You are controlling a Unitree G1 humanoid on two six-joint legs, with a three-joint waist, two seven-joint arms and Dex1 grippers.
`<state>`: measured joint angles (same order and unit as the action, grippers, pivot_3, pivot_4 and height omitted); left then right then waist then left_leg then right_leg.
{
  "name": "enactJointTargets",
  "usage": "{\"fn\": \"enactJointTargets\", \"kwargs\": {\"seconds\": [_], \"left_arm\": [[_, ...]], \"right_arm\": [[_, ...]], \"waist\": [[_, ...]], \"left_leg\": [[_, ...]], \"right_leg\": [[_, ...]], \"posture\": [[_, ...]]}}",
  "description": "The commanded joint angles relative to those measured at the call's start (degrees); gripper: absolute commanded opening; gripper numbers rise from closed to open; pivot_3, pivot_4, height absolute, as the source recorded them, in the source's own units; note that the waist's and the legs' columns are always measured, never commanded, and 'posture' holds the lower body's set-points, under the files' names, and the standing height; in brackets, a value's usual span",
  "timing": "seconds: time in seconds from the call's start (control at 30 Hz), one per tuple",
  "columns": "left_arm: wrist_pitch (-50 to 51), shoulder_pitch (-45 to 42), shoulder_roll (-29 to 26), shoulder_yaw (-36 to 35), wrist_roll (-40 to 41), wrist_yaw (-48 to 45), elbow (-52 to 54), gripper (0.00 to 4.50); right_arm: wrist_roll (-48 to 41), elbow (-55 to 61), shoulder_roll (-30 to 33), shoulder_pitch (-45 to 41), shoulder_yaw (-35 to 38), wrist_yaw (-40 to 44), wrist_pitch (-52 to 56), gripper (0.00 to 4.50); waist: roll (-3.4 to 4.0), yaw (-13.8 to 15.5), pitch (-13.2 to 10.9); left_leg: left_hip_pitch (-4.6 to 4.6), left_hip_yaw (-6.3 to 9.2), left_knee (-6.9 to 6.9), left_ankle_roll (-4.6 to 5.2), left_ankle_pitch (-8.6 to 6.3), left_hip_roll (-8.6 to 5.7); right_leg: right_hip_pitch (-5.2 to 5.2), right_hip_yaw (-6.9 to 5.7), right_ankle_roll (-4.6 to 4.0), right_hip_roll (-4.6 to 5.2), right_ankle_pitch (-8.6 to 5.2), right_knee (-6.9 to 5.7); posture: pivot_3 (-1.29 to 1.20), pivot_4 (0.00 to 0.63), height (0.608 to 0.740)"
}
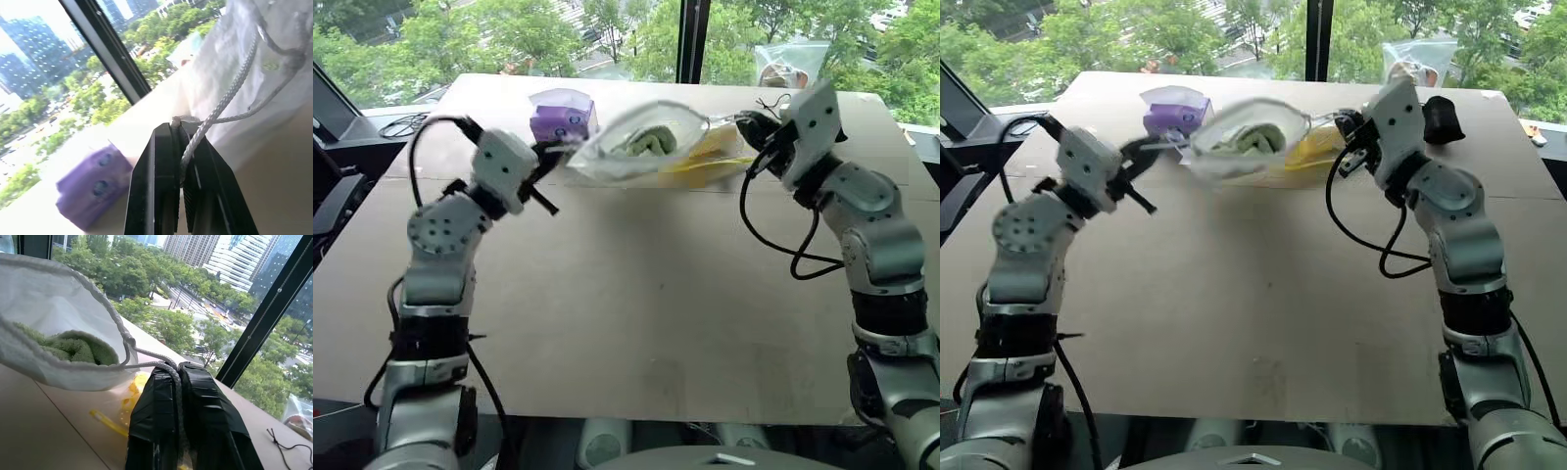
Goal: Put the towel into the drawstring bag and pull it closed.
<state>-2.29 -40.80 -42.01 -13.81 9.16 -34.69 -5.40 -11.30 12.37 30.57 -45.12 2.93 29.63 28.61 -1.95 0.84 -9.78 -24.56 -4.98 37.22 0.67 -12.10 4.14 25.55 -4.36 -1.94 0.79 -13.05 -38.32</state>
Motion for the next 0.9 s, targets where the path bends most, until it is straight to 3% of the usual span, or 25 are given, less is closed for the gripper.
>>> {"fn": "enactJointTargets", "kwargs": {"seconds": [0.03, 0.17, 0.37, 0.57, 0.73, 0.9], "left_arm": [[0.05, -4.54, -2.15, -1.57, -1.51, 2.93, -6.99, 0.11], [0.45, -3.43, -3.13, -2.23, -4.18, 6.82, -15.05, 0.11], [2.91, -5.74, -5.06, -6.66, -4.41, 18.47, -29.03, 0.11], [-1.03, -10.86, -4.24, -5.43, -3.71, 17.84, -34.0, 0.11], [0.8, -8.14, 2.62, -1.51, 0.69, 9.18, -24.81, 0.11], [11.52, -0.61, 11.59, 3.23, 7.11, 4.89, -8.87, 0.11]], "right_arm": [[-0.97, -0.42, 3.99, -3.82, 4.19, 1.14, 0.41, 0.0], [5.75, -4.92, 11.11, -0.29, 5.39, -1.06, -3.56, 0.0], [12.5, -10.87, 17.5, 2.44, 15.8, -14.59, -3.6, 0.0], [7.4, -6.57, 18.35, 6.12, 18.8, -9.68, -4.12, 0.0], [-4.91, 5.76, 15.16, 10.91, 17.3, -0.08, 0.99, 0.0], [-15.07, 14.98, 11.48, 8.98, 14.93, 1.49, 7.61, 0.0]], "waist": [[0.13, -0.16, 0.11], [0.2, -0.26, 0.16], [0.11, -0.06, -0.01], [0.09, -0.12, 0.01], [0.1, -0.18, 0.02], [0.08, -0.56, 0.0]], "left_leg": [[0.0, -0.01, -0.02, 0.07, -0.04, -0.04], [0.19, -0.51, -0.21, 0.23, -0.18, -0.05], [-0.17, -0.69, -0.03, 0.17, -0.15, 0.01], [-0.06, -0.67, 0.01, 0.15, -0.14, -0.02], [0.13, -0.74, 0.17, 0.29, -0.21, -0.02], [0.39, -0.71, 0.25, 0.23, -0.17, -0.01]], "right_leg": [[0.02, 0.1, 0.01, 0.01, 0.0, 0.03], [0.02, 0.45, -0.02, 0.16, 0.01, 0.11], [0.31, 0.41, 0.0, 0.16, 0.01, 0.13], [0.14, 0.36, 0.11, 0.2, -0.05, 0.16], [0.08, 0.48, 0.31, 0.19, -0.03, -0.18], [0.07, 0.79, 0.31, 0.17, -0.03, -0.56]], "posture": [[0.0, 0.15, 0.74], [0.0, 0.15, 0.74], [0.0, 0.15, 0.74], [0.0, 0.15, 0.74], [0.0, 0.15, 0.74], [0.0, 0.15, 0.74]]}}
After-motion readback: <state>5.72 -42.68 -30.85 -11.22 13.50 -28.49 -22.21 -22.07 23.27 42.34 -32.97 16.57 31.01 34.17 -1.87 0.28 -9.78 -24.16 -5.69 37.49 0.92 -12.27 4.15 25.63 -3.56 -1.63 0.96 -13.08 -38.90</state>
